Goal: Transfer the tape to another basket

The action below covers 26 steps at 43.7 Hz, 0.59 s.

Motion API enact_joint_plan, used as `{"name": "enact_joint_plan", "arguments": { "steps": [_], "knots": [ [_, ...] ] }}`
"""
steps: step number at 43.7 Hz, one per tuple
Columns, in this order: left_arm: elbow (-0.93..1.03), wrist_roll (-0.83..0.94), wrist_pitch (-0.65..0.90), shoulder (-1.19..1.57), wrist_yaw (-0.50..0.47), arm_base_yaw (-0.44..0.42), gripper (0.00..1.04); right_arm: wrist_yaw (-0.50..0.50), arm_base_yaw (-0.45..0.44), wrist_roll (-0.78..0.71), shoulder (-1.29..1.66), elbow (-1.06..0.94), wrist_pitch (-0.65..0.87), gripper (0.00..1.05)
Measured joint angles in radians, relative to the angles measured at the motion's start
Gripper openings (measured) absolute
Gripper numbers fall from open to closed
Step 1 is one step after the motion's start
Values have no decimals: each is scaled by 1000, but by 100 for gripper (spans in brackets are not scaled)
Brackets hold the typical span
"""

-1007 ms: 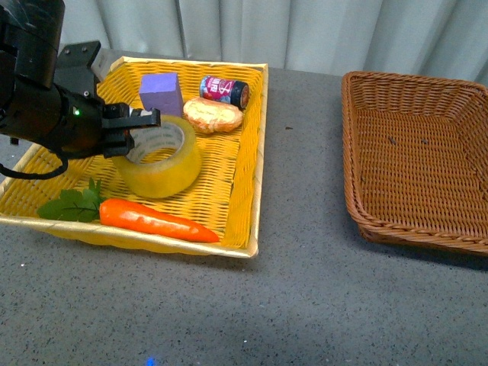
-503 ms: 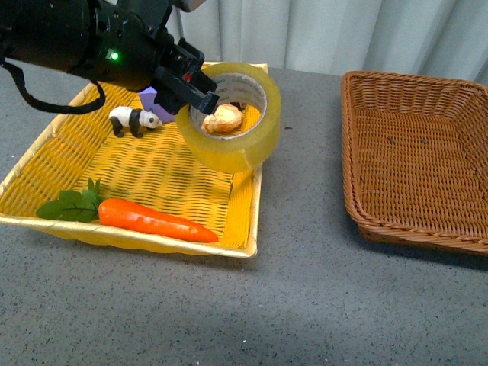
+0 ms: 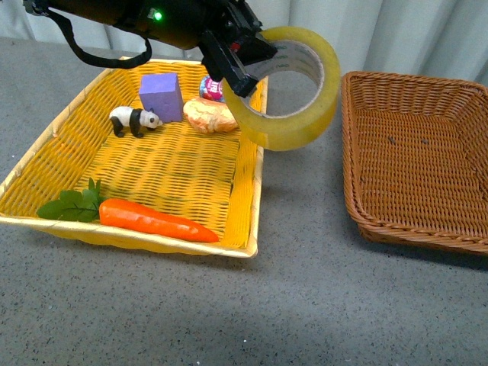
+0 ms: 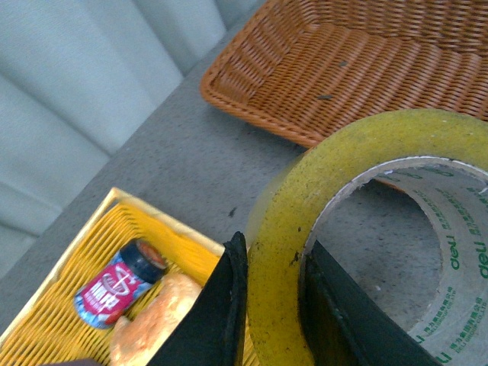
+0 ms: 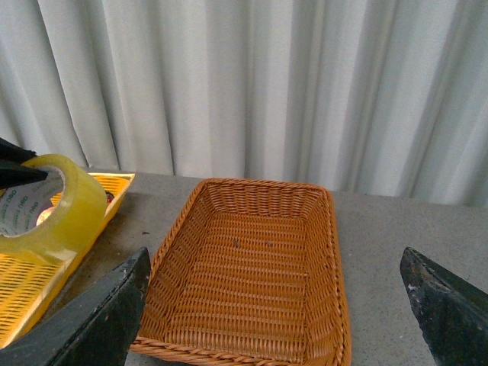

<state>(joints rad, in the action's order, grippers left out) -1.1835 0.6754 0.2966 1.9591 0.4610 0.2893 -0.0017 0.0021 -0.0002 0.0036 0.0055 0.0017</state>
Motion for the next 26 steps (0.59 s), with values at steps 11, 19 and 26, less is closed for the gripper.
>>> {"name": "enact_joint_plan", "arguments": {
  "steps": [11, 19, 26],
  "knots": [
    [-2, 124, -19, 1, 18, 30, 16, 0, 0, 0, 0, 0, 0, 96],
    [-2, 212, 11, 3, 14, 34, 16, 0, 0, 0, 0, 0, 0, 96],
    [-2, 300, -19, 3, 23, 34, 16, 0, 0, 0, 0, 0, 0, 96]
  ]
}}
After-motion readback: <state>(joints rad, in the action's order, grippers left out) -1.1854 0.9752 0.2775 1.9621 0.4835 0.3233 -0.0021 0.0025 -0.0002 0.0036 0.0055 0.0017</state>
